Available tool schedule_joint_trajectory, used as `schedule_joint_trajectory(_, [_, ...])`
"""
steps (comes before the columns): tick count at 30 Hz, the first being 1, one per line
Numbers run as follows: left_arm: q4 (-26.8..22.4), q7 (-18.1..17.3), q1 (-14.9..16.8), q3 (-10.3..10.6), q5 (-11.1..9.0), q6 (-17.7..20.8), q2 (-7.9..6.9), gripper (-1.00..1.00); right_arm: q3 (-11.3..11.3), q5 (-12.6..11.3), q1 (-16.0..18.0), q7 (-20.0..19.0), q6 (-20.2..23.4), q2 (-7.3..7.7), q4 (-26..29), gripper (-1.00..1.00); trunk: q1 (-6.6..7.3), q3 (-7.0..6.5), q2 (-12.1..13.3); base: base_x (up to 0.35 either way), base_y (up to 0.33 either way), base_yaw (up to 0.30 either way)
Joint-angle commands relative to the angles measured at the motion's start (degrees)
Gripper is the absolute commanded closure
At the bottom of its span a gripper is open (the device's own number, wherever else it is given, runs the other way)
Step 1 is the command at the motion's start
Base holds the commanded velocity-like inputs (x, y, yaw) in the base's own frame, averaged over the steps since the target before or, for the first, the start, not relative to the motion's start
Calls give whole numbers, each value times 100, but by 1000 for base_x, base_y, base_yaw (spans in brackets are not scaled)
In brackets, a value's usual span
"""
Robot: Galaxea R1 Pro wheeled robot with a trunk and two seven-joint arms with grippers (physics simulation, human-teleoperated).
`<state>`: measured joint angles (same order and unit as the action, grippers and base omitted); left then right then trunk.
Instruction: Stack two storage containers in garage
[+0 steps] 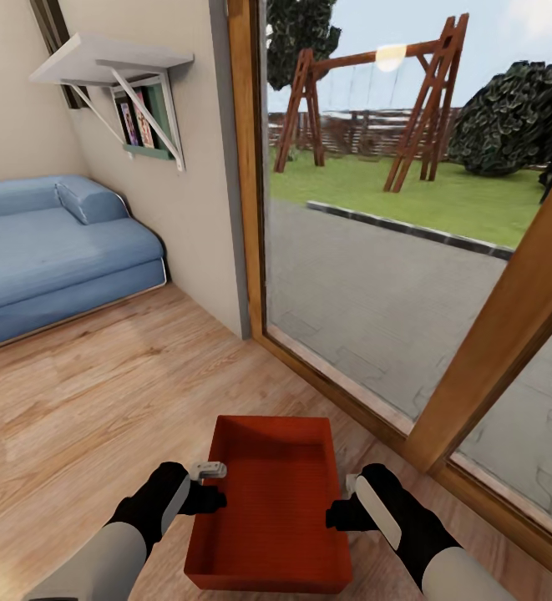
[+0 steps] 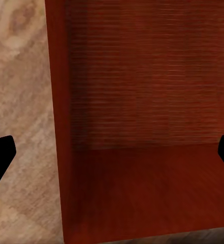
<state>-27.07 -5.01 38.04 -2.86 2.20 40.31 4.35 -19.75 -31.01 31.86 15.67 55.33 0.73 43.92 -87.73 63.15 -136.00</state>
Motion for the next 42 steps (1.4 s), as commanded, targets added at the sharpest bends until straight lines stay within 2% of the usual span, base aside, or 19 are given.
schedule_joint_trajectory(1, [-9,-27,1,-33,26,30,4,-100,-29,-62,4,54,10,7,9,-100,1,5,-2,0,0,0])
schedule_joint_trajectory(4, [-17,-26,1,-45,26,30,-25,-100,-32,-63,4,52,7,6,8,-100,1,5,-2,0,0,0])
schedule_joint_trajectory(11, [-14,-54,-1,-64,3,30,-313,-100,-37,-62,4,50,10,6,5,-100,1,5,-2,0,0,0])
schedule_joint_trajectory(15, [-14,-61,-5,-62,0,30,-371,-100,-38,-63,4,51,10,6,5,-100,1,5,-2,0,0,0])
schedule_joint_trajectory(27, [-10,-62,-8,-65,-7,30,-374,-100,-40,-63,4,52,11,6,5,-100,1,5,-2,0,0,0])
schedule_joint_trajectory(30, [-9,-62,-5,-65,-8,30,-374,-100,-39,-62,4,52,12,6,4,-100,-65,59,-122,0,0,0])
schedule_joint_trajectory(42, [-9,-61,-4,-65,-6,30,-368,-100,-41,-64,4,51,9,6,3,-100,-65,59,-122,0,0,0])
